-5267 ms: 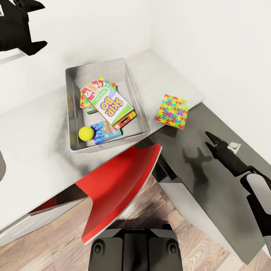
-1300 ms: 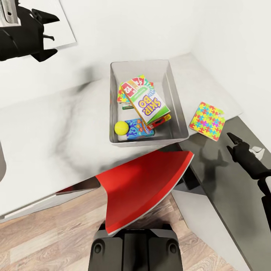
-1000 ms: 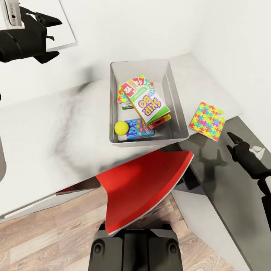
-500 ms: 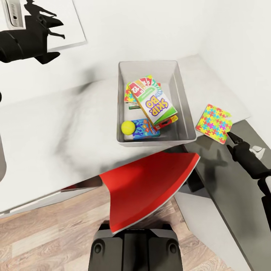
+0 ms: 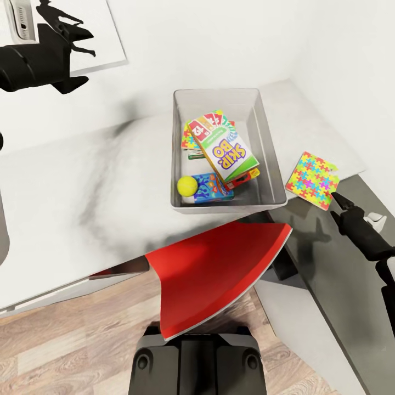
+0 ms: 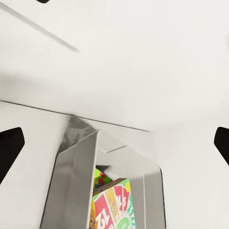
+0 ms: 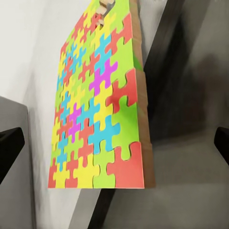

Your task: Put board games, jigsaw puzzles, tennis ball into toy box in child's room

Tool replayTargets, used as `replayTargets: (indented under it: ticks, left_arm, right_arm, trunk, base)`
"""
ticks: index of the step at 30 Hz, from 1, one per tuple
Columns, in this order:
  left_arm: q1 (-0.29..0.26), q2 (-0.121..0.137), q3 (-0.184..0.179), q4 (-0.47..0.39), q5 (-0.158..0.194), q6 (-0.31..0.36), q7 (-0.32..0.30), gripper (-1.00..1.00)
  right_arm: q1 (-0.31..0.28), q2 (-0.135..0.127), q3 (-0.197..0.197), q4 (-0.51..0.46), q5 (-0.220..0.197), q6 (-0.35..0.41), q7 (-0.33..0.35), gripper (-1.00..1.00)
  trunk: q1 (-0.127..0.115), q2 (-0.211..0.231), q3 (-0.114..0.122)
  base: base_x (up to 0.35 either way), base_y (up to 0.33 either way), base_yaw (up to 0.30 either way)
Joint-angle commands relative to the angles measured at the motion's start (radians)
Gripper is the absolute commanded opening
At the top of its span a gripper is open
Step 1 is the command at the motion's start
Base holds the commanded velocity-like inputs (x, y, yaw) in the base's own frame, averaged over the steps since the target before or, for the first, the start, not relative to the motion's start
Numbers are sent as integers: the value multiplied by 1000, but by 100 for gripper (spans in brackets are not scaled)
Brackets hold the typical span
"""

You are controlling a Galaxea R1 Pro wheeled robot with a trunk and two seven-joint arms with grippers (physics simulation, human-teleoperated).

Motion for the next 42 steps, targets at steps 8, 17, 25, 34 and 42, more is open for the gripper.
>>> replayTargets:
  ticks: [8, 17, 25, 34, 42]
  left_arm:
    - [-1, 0, -1, -1, 11, -2, 10, 100]
    - [-1, 0, -1, 0, 11, -2, 10, 100]
    - [-1, 0, -1, 0, 11, -2, 10, 100]
    - [-1, 0, -1, 0, 11, -2, 10, 100]
    - [-1, 0, -2, 0, 11, -2, 10, 100]
  right_arm:
    - [-1, 0, -2, 0, -4, 6, 1, 100]
    - [-1, 0, -2, 1, -2, 6, -2, 100]
    - [-1, 0, -2, 3, -1, 6, -3, 100]
    - [-1, 0, -2, 5, 0, 6, -4, 100]
    - [-1, 0, -3, 5, 0, 6, -4, 100]
  trunk:
    - [1, -2, -1]
    - [1, -2, -1]
    - [1, -2, -1]
    - [1, -2, -1]
    - [1, -2, -1]
  base:
    - [0, 0, 1]
    - [0, 0, 127]
    - [0, 0, 105]
    - [0, 0, 19]
    - [0, 0, 3]
